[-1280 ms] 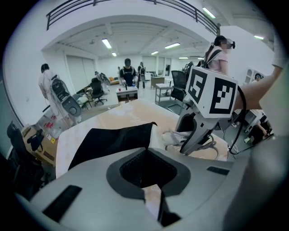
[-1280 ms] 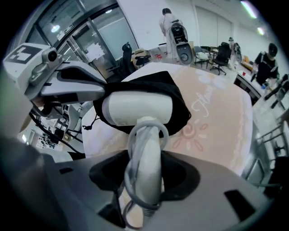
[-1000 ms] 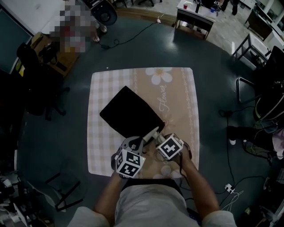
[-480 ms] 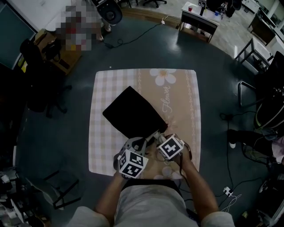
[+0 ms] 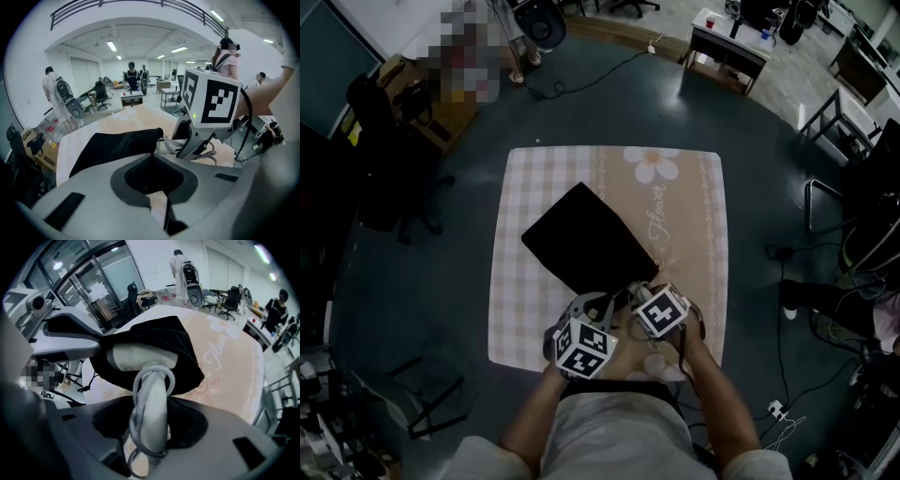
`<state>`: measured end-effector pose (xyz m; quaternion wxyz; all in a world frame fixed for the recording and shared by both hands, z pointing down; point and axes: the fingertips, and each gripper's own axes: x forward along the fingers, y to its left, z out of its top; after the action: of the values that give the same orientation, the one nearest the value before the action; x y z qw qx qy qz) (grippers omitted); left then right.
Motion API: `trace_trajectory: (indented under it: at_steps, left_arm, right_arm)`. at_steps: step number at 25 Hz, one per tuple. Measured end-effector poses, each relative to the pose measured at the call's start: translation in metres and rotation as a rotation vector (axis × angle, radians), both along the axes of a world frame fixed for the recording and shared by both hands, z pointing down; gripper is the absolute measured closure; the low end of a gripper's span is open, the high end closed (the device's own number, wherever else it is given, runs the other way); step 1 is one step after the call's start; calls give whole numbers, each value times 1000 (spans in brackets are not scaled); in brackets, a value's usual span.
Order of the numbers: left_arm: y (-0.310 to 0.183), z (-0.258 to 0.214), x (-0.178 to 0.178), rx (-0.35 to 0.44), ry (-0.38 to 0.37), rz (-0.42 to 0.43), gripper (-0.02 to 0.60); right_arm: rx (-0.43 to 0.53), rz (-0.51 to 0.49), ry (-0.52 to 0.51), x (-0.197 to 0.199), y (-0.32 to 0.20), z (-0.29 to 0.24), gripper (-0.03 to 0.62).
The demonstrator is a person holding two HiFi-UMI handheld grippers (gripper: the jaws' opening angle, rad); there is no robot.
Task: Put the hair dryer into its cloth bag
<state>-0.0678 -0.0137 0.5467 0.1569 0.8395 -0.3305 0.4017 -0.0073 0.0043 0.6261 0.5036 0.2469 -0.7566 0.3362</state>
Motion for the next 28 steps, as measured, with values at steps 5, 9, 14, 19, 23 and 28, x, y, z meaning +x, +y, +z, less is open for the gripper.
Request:
trace_trajectory:
  at_steps: [5, 9, 14, 19, 23, 28]
  left_arm:
    - [1, -2, -2, 2, 4, 0, 566]
    - [3, -2, -1, 2, 8, 5, 565]
    - [5, -3, 1, 0, 18, 11, 566]
    - [7, 0, 1, -9, 16, 11, 565]
    - [8, 2, 0, -14, 13, 15, 566]
    - [8, 3, 0, -17, 14, 17, 566]
  right_arm:
    - [12, -5, 0, -4, -4, -5, 368]
    - [27, 2, -16, -7, -6, 0, 368]
    - [-9, 7, 10, -3, -2, 2, 368]
    - [-5, 10, -12, -10, -5, 3, 368]
    - [-17, 17, -16, -12, -4, 10, 368]
    - [-10, 18, -33, -17, -8, 14, 368]
